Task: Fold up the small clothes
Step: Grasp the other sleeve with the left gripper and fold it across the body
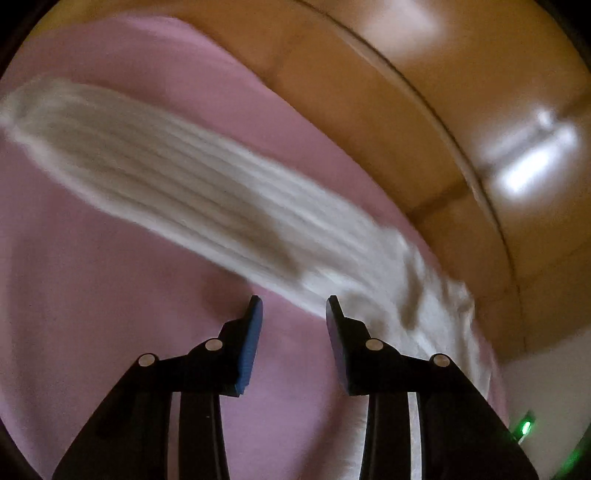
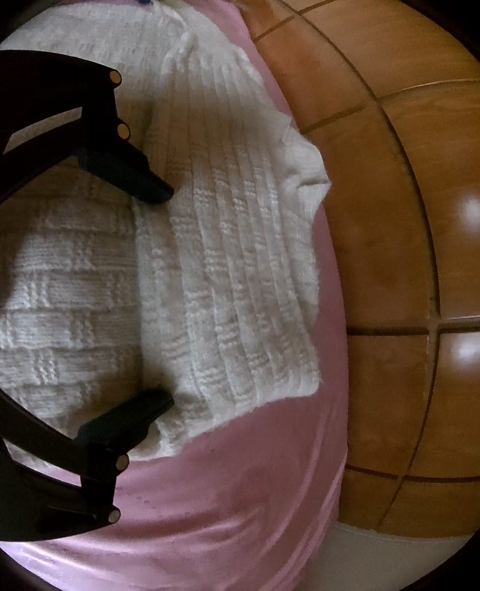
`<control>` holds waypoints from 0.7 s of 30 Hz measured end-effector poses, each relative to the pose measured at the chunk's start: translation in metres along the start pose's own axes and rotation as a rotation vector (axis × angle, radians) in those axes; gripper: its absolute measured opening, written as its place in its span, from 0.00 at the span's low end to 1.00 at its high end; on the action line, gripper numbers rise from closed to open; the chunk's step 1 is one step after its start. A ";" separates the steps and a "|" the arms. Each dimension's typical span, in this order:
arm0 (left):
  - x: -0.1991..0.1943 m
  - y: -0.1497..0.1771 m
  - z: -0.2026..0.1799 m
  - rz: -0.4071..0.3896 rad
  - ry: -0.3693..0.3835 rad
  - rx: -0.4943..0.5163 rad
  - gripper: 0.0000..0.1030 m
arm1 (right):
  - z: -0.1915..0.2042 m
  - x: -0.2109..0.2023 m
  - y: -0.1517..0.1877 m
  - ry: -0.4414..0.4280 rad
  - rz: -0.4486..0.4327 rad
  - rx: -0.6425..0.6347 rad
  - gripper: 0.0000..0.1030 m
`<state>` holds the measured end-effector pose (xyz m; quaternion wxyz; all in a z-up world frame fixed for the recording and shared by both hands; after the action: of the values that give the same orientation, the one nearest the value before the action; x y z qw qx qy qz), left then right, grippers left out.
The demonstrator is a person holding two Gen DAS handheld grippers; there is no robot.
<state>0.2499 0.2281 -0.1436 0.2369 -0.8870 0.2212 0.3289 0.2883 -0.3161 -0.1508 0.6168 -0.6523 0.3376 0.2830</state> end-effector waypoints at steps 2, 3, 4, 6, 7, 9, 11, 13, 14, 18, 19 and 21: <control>-0.020 -0.027 0.023 -0.071 -0.012 -0.050 0.34 | 0.000 -0.001 0.000 0.019 0.001 -0.010 0.98; -0.031 -0.041 0.036 -0.104 -0.014 -0.078 0.39 | 0.001 0.000 0.000 0.023 0.001 -0.012 0.98; -0.039 -0.051 0.044 -0.123 -0.010 -0.097 0.50 | 0.001 0.000 0.001 0.027 0.000 -0.013 0.98; -0.056 -0.077 0.070 -0.158 0.000 -0.178 0.51 | 0.000 0.000 0.001 0.021 -0.001 -0.009 0.98; -0.060 -0.085 0.080 -0.161 0.012 -0.219 0.51 | -0.001 0.001 0.001 0.016 0.000 -0.005 0.98; -0.069 -0.105 0.103 -0.173 0.039 -0.323 0.51 | 0.000 0.000 0.002 0.017 0.001 -0.004 0.98; -0.076 -0.121 0.121 -0.195 0.047 -0.380 0.51 | 0.000 -0.001 0.002 0.022 0.000 -0.007 0.98; -0.075 -0.136 0.134 -0.202 0.034 -0.391 0.54 | -0.001 0.000 0.001 0.027 0.000 -0.010 0.98; -0.074 -0.140 0.139 -0.192 0.020 -0.398 0.55 | -0.001 0.000 0.001 0.027 0.000 -0.010 0.98; -0.068 -0.158 0.138 -0.185 -0.020 -0.338 0.47 | -0.001 0.001 0.001 0.027 -0.001 -0.010 0.98; -0.069 -0.158 0.138 -0.183 -0.025 -0.315 0.28 | -0.001 0.001 0.001 0.030 -0.001 -0.012 0.98; -0.060 -0.158 0.138 -0.146 -0.038 -0.292 0.10 | -0.002 0.002 0.000 0.033 0.000 -0.016 0.98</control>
<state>0.2290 0.4451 -0.1518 0.1329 -0.9193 0.1014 0.3562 0.2891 -0.3179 -0.1520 0.6060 -0.6619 0.3454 0.2747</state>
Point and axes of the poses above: each gripper's, at about its wrist camera, not at the fingertips, and x roughly the way its jaws point, z to its left, y to its underside, the point moved 10 cm from there along x, roughly the way its jaws point, and after that the axes turned 14 degrees about -x, right-handed, at the moved point
